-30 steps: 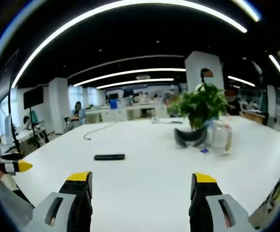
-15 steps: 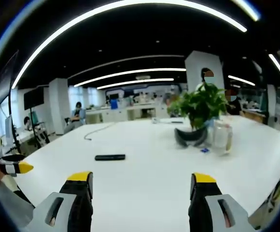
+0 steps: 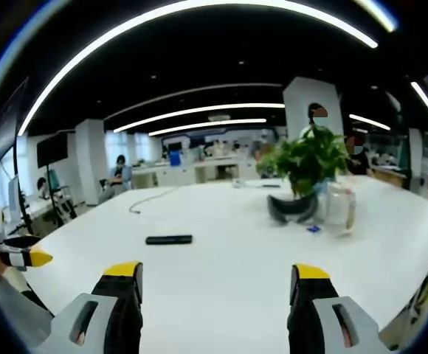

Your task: Press the specified remote control buttons in sequence, fully releasing each button before pressing the next.

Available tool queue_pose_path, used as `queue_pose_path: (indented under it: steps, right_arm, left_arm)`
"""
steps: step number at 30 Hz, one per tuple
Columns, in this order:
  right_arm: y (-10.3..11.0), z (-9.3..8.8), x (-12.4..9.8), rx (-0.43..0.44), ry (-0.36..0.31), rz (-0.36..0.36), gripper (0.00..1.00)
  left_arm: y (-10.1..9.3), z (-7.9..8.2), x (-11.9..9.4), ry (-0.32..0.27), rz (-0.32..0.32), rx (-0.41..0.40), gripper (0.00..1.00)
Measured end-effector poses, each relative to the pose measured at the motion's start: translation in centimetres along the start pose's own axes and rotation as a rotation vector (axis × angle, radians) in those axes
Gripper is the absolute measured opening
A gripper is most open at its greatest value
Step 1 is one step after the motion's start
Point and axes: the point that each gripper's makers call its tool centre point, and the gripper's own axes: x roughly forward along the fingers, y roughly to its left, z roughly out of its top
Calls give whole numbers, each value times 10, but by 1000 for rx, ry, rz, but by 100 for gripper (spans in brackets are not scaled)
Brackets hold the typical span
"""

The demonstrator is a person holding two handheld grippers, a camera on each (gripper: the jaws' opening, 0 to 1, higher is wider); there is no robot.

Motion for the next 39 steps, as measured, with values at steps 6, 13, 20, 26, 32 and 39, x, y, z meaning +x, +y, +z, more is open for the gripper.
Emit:
queue_pose_path:
  steps: [6, 13, 20, 26, 32, 39]
  right_arm:
    - [0, 0, 0, 3, -1, 3, 80]
    - [0, 0, -1, 5, -2, 4, 80]
    - [0, 1, -1, 9, -8, 5, 79]
    - [0, 2, -2, 9, -14, 7, 79]
    - [0, 1, -2, -2, -7, 10, 79]
    - [0, 0, -1, -4, 1, 11, 79]
  left_arm:
    - [-1, -1, 0, 5, -7, 1, 100]
    - [1, -1, 0, 7, -4, -18, 100]
    - [4, 0, 1, 3, 5, -27, 100]
    - [3, 1, 0, 2, 7, -21, 100]
    - [1, 3, 0, 1, 5, -14, 100]
    - [0, 7, 6, 21, 0, -15, 100]
